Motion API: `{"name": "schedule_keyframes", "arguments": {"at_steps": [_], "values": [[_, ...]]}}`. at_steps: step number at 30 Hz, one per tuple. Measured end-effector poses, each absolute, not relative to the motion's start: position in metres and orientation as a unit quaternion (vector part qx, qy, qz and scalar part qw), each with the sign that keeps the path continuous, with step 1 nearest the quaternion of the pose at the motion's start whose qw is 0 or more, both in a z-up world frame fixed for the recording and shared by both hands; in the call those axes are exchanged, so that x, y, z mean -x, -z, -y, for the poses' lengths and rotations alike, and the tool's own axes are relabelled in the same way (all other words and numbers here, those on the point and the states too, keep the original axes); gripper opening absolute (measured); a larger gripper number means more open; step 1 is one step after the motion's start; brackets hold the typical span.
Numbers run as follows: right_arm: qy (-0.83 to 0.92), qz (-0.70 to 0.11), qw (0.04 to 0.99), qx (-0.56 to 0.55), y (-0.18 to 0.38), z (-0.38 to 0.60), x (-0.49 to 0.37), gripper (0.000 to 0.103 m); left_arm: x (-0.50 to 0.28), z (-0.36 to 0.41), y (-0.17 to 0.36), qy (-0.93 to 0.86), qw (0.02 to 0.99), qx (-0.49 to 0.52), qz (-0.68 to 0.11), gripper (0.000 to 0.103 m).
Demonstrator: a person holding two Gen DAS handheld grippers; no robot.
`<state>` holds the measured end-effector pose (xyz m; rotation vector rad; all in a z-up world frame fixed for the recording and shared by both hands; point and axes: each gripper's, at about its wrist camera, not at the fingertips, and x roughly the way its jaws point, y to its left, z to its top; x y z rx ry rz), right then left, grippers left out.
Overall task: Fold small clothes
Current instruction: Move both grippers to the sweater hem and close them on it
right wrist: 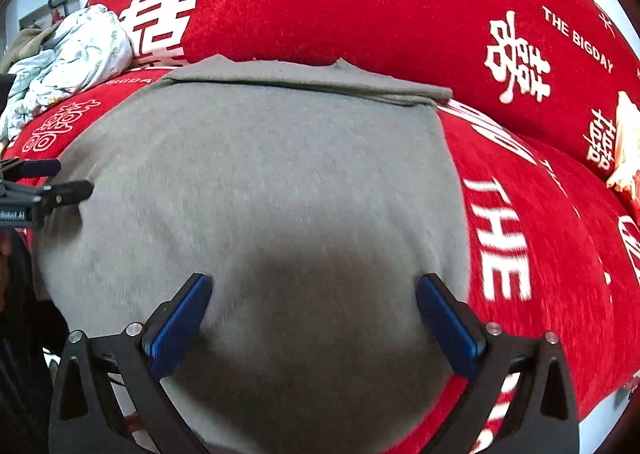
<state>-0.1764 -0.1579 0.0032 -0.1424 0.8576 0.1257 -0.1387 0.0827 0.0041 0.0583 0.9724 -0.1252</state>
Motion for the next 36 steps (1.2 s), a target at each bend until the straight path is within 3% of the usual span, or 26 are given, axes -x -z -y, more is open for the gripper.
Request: {"name": "schedule_keyframes", "arguments": {"at_steps": [11, 15, 19, 30, 33, 36], "values": [[-0.005, -0.463, 0.886, 0.035, -0.004, 0.185, 0.198, 0.102, 0.161, -0.096, -0.008, 0.045, 0.87, -0.023, -0.491, 0.103], [0.011, -0.471, 0.881, -0.041, -0.001, 0.207, 0.213, 0.102, 0.179, -0.126, -0.001, 0.035, 0.856, 0.055, -0.513, 0.103], [0.011, -0.476, 0.878, -0.046, 0.005, 0.204, 0.216, 0.102, 0.18, -0.142, 0.025, 0.037, 0.817, 0.127, -0.561, 0.103], [-0.024, -0.521, 0.851, -0.056, 0.025, 0.168, 0.227, 0.102, 0.194, -0.104, 0.033, 0.071, 0.805, 0.108, -0.58, 0.103], [-0.01, -0.52, 0.853, -0.042, 0.022, 0.166, 0.228, 0.083, 0.196, -0.108, 0.029, 0.071, 0.807, 0.123, -0.573, 0.092], [-0.008, -0.516, 0.856, -0.035, 0.016, 0.168, 0.232, 0.052, 0.202, -0.113, 0.021, 0.073, 0.814, 0.128, -0.562, 0.067]]}}
